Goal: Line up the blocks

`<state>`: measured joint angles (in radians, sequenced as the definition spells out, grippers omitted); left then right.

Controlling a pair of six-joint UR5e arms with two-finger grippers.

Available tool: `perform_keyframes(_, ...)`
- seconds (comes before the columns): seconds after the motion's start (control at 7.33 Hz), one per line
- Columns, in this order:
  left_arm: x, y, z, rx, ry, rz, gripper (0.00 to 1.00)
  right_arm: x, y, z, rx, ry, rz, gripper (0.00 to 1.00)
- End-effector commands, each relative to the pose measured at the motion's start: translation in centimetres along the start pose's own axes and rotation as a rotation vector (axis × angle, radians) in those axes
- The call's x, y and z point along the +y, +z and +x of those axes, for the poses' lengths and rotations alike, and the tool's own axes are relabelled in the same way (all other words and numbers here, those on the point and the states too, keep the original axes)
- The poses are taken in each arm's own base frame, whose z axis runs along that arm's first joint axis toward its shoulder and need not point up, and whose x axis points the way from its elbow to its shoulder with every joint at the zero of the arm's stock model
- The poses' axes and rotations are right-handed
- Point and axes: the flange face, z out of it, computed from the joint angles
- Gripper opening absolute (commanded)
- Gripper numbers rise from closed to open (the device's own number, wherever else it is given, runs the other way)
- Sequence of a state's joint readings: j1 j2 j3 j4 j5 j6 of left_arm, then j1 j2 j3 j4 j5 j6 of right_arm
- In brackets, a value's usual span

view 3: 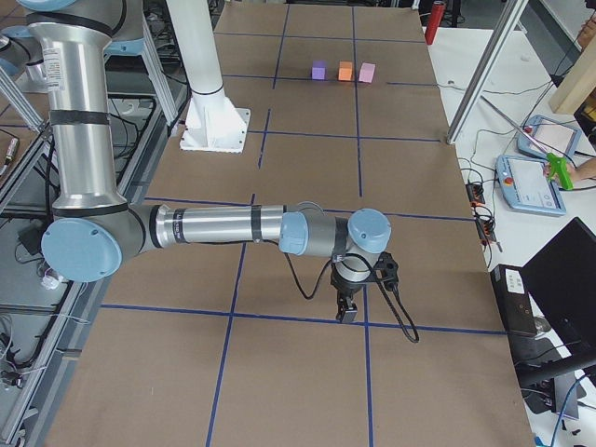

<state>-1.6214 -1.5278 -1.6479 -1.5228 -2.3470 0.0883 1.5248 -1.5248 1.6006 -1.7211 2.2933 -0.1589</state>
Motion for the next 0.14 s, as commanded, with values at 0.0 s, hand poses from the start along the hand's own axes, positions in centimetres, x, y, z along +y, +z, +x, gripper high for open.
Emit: perform_keyframes(0.0,0.01,0.07,-0.08,-0.001,0.000,-0.001,1.00,-0.01,-0.03,-0.03,0.000,0.000,0.001,1.00)
